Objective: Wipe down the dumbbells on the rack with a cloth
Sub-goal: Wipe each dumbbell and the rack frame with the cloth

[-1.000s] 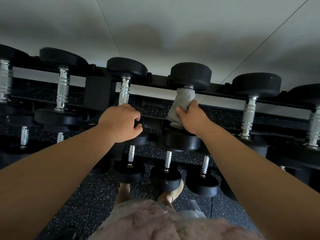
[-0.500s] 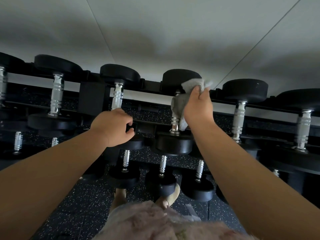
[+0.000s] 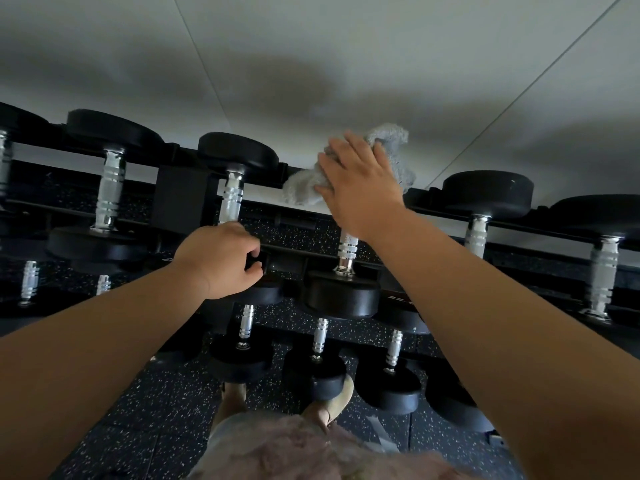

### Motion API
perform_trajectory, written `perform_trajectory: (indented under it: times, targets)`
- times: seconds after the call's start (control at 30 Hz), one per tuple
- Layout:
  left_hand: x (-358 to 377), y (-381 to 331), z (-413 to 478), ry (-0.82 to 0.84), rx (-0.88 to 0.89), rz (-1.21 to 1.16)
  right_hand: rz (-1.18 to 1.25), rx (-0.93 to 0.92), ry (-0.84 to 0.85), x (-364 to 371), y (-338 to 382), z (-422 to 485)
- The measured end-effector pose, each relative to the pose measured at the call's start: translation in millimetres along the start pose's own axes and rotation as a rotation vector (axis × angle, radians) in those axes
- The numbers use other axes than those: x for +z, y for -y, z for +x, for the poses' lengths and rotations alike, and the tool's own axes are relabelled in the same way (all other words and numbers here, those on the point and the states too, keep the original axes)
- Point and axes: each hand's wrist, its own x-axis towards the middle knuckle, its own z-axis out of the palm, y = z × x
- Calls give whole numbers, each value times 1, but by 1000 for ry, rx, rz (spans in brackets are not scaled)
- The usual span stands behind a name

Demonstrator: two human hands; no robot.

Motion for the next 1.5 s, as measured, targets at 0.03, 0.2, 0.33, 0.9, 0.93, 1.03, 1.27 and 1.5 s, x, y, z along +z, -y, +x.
perform_trajectory:
  times: [0.03,0.2,0.33,0.9,0.93,1.03,1.27,1.5]
  targets:
    - [0,0,0,0,1,-2,0,-15,-15,-1,-9,-2]
    - [2,1,0,-13,6,-12,331,230,-97,8,-51,-27]
    - [3,2,0,-19,8,-29,347,274,-98,8,-36,-17]
    - [-2,0,-1,-25,25,-13,284,39,-95,-1,-53,-7]
    - [-2,0,-1,-23,24,-14,269,49,-120,-1,-47,-4]
    - [-1,1,-1,-28,28,-11,86,-1,-82,-12,-24,19]
    - [0,3,-1,-31,34,-9,-238,-104,222,-22,9,56]
    - [2,4,0,-29,26,-24,-58,-177,-99,9,-47,-17]
